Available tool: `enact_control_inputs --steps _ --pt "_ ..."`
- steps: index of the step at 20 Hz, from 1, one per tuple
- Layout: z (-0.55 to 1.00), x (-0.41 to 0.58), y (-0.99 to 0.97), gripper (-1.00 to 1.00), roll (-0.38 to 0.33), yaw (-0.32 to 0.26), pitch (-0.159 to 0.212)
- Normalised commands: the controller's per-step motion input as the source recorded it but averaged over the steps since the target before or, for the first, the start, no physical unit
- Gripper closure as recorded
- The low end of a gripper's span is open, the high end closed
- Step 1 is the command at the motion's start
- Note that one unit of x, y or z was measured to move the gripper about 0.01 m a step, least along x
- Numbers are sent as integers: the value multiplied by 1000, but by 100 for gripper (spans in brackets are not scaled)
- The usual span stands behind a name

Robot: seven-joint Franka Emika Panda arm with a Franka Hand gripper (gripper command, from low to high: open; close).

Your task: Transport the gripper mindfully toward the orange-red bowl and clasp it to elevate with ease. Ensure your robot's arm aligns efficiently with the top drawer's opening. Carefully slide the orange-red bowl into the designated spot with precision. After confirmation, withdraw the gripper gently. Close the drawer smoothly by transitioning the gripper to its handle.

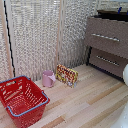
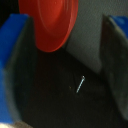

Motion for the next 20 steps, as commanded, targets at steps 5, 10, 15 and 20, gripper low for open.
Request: enact_control_inputs --steps 5,10,15,20 --pt "117 13 377 -100 -98 127 21" --pt "216 0 232 -100 -106 202 65" --pt "297 -1 185 -100 -137 204 80" --pt "309 -3 175 -100 -200 169 72"
